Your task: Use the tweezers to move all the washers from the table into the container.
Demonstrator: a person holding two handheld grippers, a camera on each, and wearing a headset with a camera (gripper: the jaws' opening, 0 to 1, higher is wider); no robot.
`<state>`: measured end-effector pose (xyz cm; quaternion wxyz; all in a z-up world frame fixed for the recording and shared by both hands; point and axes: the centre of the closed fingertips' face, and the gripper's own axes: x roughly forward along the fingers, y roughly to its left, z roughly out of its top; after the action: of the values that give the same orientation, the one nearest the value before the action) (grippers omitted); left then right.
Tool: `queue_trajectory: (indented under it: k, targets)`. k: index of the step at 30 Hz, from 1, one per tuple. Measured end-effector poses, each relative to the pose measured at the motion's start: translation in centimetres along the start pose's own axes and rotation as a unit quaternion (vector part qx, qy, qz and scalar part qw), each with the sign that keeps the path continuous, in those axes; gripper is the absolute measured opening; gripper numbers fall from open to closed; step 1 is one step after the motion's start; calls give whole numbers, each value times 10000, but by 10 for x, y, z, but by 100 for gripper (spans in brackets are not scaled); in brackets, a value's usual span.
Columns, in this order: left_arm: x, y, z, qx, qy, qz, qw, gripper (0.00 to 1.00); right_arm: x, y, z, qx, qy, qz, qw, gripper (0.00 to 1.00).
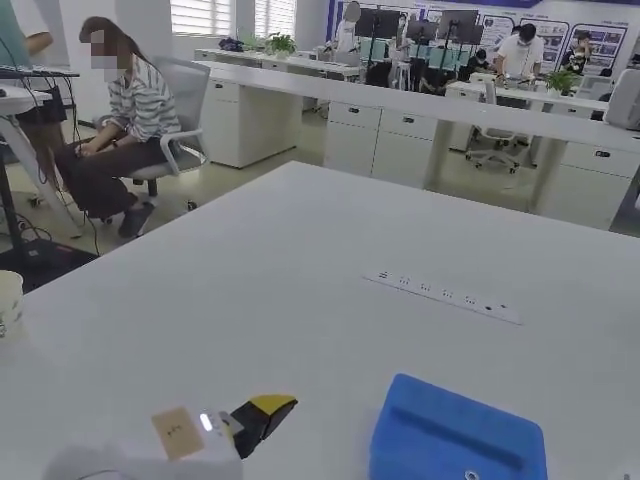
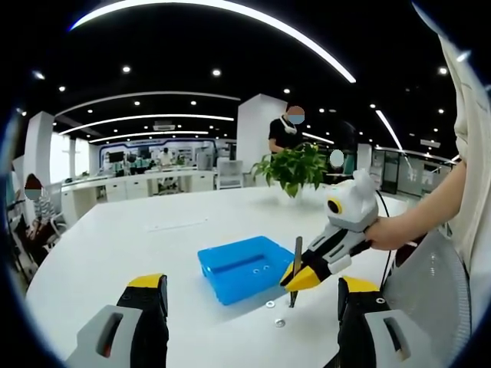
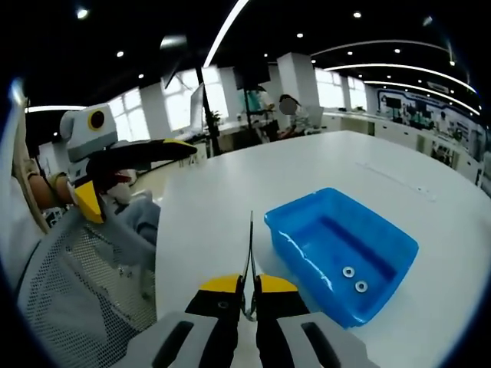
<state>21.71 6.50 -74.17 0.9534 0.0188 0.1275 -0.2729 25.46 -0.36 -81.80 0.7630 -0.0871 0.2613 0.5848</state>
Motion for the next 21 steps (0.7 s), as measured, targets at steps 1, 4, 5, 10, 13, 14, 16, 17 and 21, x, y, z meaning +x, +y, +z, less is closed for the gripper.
queue_trajectory:
  k: [1,4,5,10,13,14,16,17,21]
  targets:
    - [0,0,0,2,-1,7,10000,94,-1,-1,3,9,-32,4,10000,3]
    - [0,0,0,-3,-8,16,10000,94,-3,-2,11,38,-97,17,9999,3]
    - [0,1,0,1,-8,28,10000,94,-4,-4,14,44,-131,23,9999,3]
    - [-1,1,1,-10,-25,43,10000,93,-9,-9,27,170,-257,81,9995,3]
    - [-1,1,1,-7,-30,47,10000,93,-12,-11,34,266,-314,122,9991,3]
    - [-1,1,1,-8,-29,47,10000,93,-12,-13,36,349,-332,166,9987,3]
    - [-1,1,1,-13,-36,50,10000,93,-13,-15,40,520,-354,260,9977,3]
    - [-1,2,2,-9,-41,57,10000,93,-13,-16,42,570,-378,297,9972,3]
    - [-1,2,2,-12,-41,61,10000,93,-15,-26,55,911,-541,386,9936,3]
